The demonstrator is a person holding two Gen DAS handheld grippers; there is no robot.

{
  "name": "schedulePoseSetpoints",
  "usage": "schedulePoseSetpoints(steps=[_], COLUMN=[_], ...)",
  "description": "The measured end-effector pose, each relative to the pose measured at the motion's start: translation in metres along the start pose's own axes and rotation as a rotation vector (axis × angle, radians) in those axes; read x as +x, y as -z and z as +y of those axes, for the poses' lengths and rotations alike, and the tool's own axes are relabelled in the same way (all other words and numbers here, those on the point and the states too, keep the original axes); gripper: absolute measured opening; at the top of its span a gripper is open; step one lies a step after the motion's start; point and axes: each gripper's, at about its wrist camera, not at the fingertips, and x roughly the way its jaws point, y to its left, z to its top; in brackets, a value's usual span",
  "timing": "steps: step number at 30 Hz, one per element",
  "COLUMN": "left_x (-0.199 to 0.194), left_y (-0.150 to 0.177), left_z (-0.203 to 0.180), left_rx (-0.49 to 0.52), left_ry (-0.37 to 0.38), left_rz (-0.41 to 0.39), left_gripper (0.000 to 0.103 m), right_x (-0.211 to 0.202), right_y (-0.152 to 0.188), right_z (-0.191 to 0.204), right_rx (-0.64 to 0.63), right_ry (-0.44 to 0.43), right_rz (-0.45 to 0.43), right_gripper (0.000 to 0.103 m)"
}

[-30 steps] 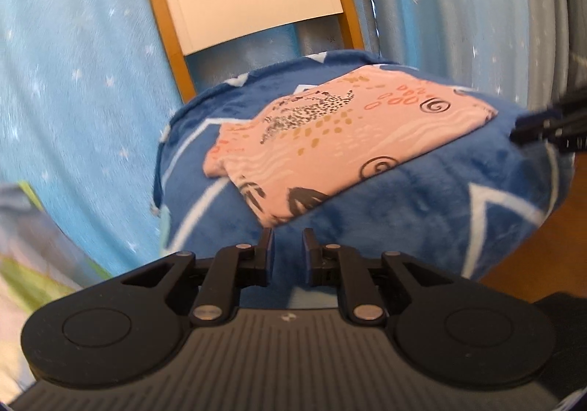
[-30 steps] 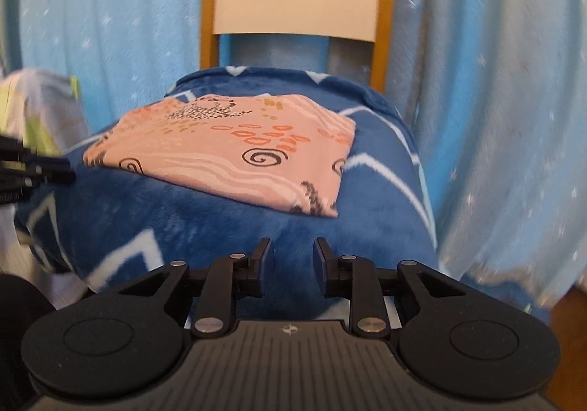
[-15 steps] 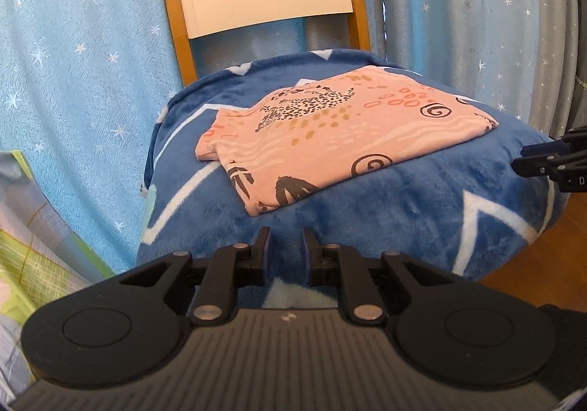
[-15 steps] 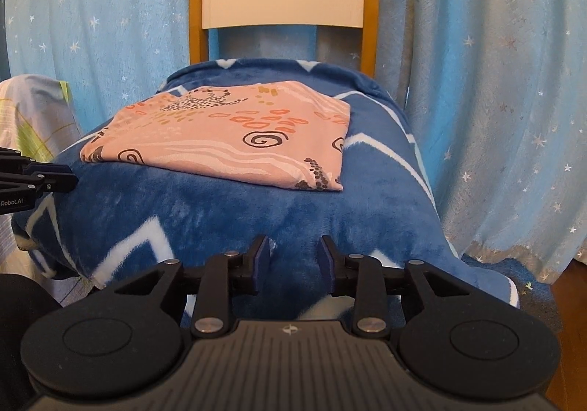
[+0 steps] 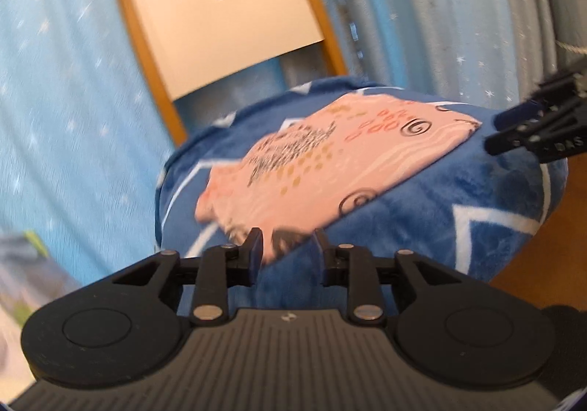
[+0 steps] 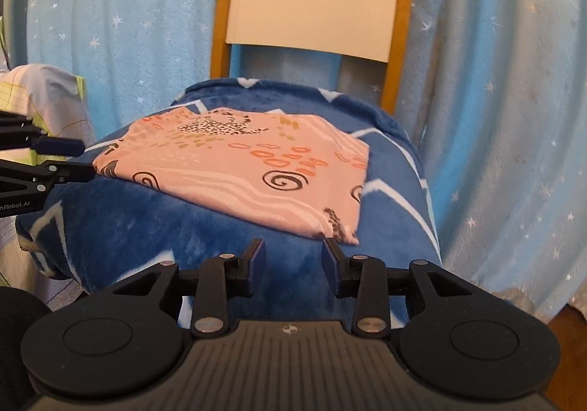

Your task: Fold clothes

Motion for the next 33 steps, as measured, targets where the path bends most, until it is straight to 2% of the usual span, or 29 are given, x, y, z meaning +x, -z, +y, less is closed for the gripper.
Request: schedulePoseSetpoints(steps=[3, 6, 10, 15, 19, 21, 22, 23, 24, 26, 30, 32, 33], left_x=[0.008, 0.016, 0.025, 0.036, 0.047, 0.053, 0.055, 0.058, 0.059, 0.06, 0.051, 0.044, 0.041], left_y=[-0.003, 0.003, 0.009, 0.024, 0.028, 0.028, 0.028, 0.028, 0.029, 0.03, 0.03, 0.028, 0.027], left_z=[-0.014, -0.023, -0.019, -0.019, -0.023, -0.023, -0.023, -0.021, -0.019, -0.014, -0.007, 0.0, 0.005], left_rx=[0.188, 0.369, 0.485, 0.654, 0.75, 0.775, 0.782, 0.788, 0.794, 0.77, 0.743, 0.732, 0.722], left_ry=[-0.007, -0.014, -0.033, -0.054, -0.075, -0.08, -0.082, -0.085, -0.093, -0.088, -0.068, -0.07, -0.077], left_rz=[0.001, 0.013, 0.034, 0.067, 0.064, 0.064, 0.066, 0.072, 0.081, 0.101, 0.13, 0.149, 0.157], left_gripper=[0.031, 0.036, 0.036, 0.036, 0.035, 0.031, 0.023, 0.019, 0.015, 0.014, 0.014, 0.021, 0.028], right_x=[0.014, 0.017, 0.024, 0.034, 0.037, 0.041, 0.043, 0.044, 0.046, 0.048, 0.039, 0.033, 0.03], right_y=[0.002, 0.005, 0.002, 0.012, 0.018, 0.019, 0.018, 0.017, 0.016, 0.013, 0.013, 0.007, 0.004], right_z=[0.022, 0.029, 0.026, 0.028, 0.03, 0.033, 0.032, 0.032, 0.031, 0.023, 0.006, -0.005, -0.01], right_rx=[-0.269, -0.443, -0.525, -0.725, -0.837, -0.89, -0.896, -0.901, -0.906, -0.851, -0.741, -0.662, -0.622], right_ry=[0.046, 0.075, 0.082, 0.116, 0.14, 0.152, 0.158, 0.163, 0.169, 0.158, 0.152, 0.164, 0.169], right_rz=[0.022, -0.017, -0.041, -0.04, -0.044, -0.043, -0.033, -0.022, -0.011, 0.035, 0.031, 0.017, 0.01], right_gripper=[0.048, 0.049, 0.049, 0.049, 0.049, 0.046, 0.045, 0.036, 0.022, 0.013, 0.012, 0.017, 0.02])
